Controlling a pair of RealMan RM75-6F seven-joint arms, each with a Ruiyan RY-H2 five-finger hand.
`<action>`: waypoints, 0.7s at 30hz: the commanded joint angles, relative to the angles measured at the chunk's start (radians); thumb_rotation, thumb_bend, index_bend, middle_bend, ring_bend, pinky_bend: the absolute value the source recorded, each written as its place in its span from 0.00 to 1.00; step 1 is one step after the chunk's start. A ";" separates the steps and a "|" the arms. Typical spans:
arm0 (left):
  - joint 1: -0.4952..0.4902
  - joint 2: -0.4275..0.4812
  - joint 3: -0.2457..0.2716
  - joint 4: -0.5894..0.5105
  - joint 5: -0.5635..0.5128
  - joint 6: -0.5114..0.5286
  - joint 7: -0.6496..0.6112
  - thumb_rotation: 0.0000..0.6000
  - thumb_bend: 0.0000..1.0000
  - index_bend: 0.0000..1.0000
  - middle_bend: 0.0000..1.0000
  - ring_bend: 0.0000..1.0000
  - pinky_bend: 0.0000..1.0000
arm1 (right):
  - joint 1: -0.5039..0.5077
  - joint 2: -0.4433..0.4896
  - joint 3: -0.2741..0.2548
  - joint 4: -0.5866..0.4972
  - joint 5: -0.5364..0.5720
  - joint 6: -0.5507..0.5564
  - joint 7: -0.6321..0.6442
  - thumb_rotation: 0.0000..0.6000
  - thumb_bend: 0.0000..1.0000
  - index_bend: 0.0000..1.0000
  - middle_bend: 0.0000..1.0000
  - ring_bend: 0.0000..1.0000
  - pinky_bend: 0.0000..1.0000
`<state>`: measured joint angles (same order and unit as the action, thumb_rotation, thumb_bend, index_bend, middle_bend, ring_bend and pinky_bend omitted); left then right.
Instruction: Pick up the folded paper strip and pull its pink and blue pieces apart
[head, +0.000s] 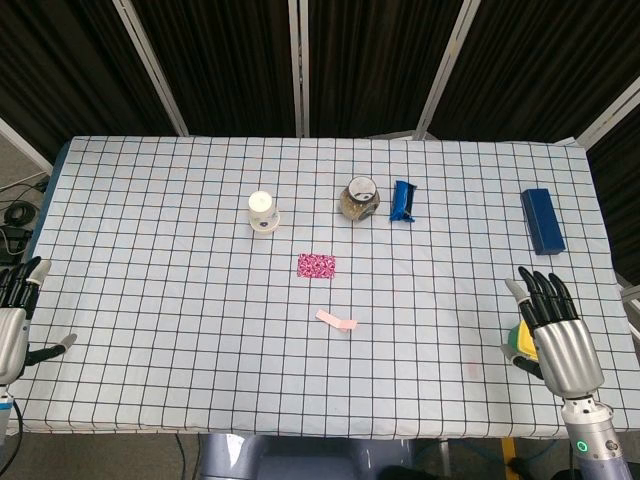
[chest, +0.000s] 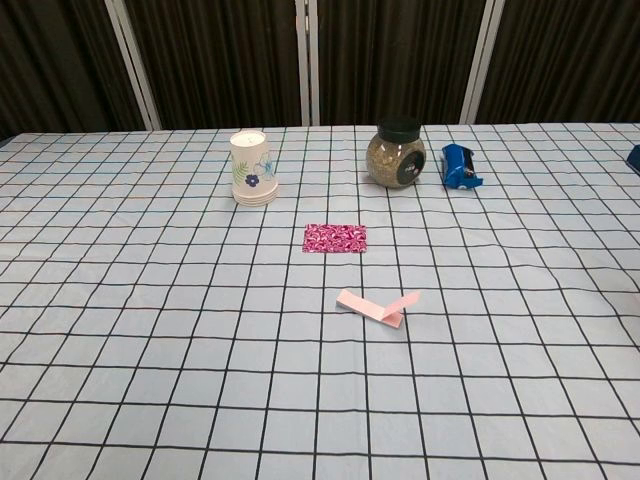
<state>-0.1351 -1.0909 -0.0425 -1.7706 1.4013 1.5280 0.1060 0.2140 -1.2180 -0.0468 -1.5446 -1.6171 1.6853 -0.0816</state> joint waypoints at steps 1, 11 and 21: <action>0.001 0.001 -0.003 -0.001 -0.003 -0.004 -0.001 1.00 0.00 0.00 0.00 0.00 0.00 | 0.000 -0.002 0.006 0.004 -0.003 -0.016 0.003 1.00 0.00 0.11 0.00 0.00 0.00; -0.005 0.008 -0.018 0.003 -0.019 -0.036 -0.011 1.00 0.00 0.00 0.00 0.00 0.00 | 0.215 -0.022 0.042 -0.054 -0.035 -0.393 -0.072 1.00 0.00 0.14 0.00 0.00 0.00; -0.013 -0.011 -0.030 0.020 -0.035 -0.057 0.023 1.00 0.00 0.00 0.00 0.00 0.00 | 0.378 -0.127 0.105 -0.024 0.059 -0.672 -0.122 1.00 0.10 0.46 0.00 0.00 0.00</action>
<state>-0.1476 -1.1017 -0.0716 -1.7508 1.3669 1.4712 0.1284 0.5592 -1.3135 0.0384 -1.5809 -1.5782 1.0489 -0.1814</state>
